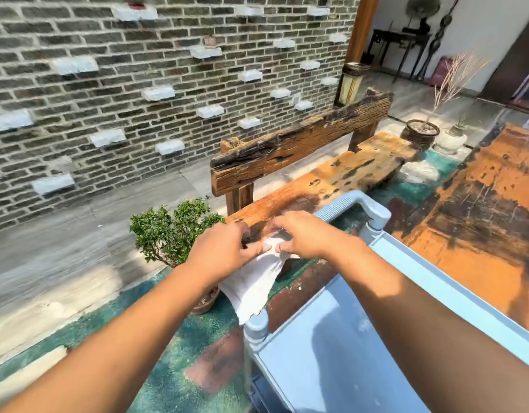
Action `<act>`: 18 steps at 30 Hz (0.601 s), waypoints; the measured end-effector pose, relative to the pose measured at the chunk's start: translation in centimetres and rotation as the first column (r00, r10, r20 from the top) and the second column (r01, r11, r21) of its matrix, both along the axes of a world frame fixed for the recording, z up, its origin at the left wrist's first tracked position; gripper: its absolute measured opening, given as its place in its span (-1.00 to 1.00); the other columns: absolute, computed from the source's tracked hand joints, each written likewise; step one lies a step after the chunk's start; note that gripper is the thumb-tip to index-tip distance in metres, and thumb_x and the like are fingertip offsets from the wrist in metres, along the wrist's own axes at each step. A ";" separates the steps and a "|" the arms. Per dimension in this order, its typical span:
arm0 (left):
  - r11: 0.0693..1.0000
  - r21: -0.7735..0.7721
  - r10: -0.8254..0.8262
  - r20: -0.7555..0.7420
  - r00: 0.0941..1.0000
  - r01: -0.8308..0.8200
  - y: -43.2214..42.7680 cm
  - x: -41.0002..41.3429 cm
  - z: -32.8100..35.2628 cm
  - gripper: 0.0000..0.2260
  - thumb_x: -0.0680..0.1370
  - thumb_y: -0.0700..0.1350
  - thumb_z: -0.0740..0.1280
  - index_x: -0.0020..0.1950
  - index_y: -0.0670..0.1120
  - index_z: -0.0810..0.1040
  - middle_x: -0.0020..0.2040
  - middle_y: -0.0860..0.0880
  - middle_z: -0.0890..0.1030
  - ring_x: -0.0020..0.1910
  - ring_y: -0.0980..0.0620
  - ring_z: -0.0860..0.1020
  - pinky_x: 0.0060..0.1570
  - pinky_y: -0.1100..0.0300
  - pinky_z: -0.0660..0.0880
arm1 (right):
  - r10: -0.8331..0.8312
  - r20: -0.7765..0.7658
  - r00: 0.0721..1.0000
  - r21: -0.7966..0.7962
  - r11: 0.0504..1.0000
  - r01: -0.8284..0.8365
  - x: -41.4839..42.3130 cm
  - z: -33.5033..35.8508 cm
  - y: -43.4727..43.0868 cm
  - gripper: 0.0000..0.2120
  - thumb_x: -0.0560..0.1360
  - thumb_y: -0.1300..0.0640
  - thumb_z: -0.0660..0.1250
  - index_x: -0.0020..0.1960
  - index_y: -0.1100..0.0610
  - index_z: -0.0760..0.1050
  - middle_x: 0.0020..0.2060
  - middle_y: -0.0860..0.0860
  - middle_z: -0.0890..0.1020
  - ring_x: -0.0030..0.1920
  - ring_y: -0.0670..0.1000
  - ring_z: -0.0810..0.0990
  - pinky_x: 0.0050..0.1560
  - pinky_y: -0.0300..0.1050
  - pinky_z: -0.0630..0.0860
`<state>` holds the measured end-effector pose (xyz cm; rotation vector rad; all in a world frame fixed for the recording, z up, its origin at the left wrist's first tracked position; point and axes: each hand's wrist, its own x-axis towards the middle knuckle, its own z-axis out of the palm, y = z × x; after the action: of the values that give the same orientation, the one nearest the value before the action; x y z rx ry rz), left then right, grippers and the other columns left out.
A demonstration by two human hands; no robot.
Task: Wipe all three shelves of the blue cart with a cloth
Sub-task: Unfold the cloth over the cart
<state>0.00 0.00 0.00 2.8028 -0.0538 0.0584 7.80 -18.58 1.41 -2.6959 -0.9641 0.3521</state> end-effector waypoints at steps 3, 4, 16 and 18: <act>0.994 -0.113 -0.016 -0.087 0.996 0.006 0.3 0.9 -0.8 -0.64 0.47 0.24 0.40 0.10 0.03 0.60 -0.10 0.05 0.67 -0.16 0.06 0.62 -0.08 0.05 0.61 | 0.019 -0.076 0.997 -0.198 0.980 -0.033 1.3 -0.2 0.7 -0.51 0.50 0.07 0.48 0.39 0.07 0.47 0.25 0.13 0.56 0.25 0.17 0.51 0.02 -0.10 0.34; 0.987 -0.160 -0.022 -0.141 0.990 -0.001 0.4 1.4 -0.9 -0.66 0.46 0.20 0.43 0.11 0.02 0.60 -0.08 0.07 0.67 -0.14 0.07 0.61 -0.06 0.06 0.60 | 0.005 -0.098 0.995 -0.234 0.972 -0.028 1.7 -0.2 1.1 -0.49 0.48 0.07 0.49 0.39 0.07 0.46 0.24 0.13 0.57 0.22 0.16 0.52 -0.02 -0.12 0.32; 0.951 -0.310 -0.180 -0.554 0.813 0.000 2.1 5.7 -2.9 -0.47 0.39 0.27 0.47 0.21 -0.03 0.55 0.04 -0.02 0.62 0.00 -0.03 0.60 0.05 0.02 0.56 | -0.209 -0.505 0.838 -0.435 0.900 -0.037 8.0 -0.8 3.3 -0.18 0.35 0.00 0.62 0.50 0.05 0.33 0.51 0.09 0.36 0.40 0.19 0.42 0.22 0.02 0.47; 0.934 -0.356 -0.215 -0.604 0.767 -0.019 2.3 6.2 -3.2 -0.45 0.37 0.26 0.48 0.22 -0.04 0.53 0.09 -0.13 0.64 0.05 -0.12 0.62 0.14 -0.11 0.54 | -0.224 -0.526 0.821 -0.454 0.890 -0.049 8.5 -0.8 3.4 -0.14 0.34 -0.02 0.63 0.52 0.05 0.30 0.53 0.08 0.34 0.42 0.17 0.40 0.04 -0.07 0.43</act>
<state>6.19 2.25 -3.17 2.3160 -0.0254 -0.8327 16.32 -15.13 0.56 -2.7100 -0.6166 1.4257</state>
